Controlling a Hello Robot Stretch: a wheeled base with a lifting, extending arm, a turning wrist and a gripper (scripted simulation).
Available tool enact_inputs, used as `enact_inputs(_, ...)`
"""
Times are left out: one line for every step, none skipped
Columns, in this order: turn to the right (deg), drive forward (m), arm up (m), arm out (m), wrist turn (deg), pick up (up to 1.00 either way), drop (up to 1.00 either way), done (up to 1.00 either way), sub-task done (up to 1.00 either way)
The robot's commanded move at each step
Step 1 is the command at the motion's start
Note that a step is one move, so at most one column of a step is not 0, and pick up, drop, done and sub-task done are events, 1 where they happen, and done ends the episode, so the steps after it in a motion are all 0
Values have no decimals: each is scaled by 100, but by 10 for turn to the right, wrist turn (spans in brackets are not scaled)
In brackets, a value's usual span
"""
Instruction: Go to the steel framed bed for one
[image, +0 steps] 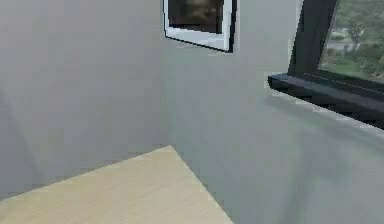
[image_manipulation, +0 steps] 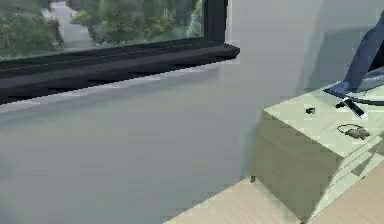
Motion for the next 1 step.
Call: enact_inputs(-450,0,0,0,0,0,0,0,0)
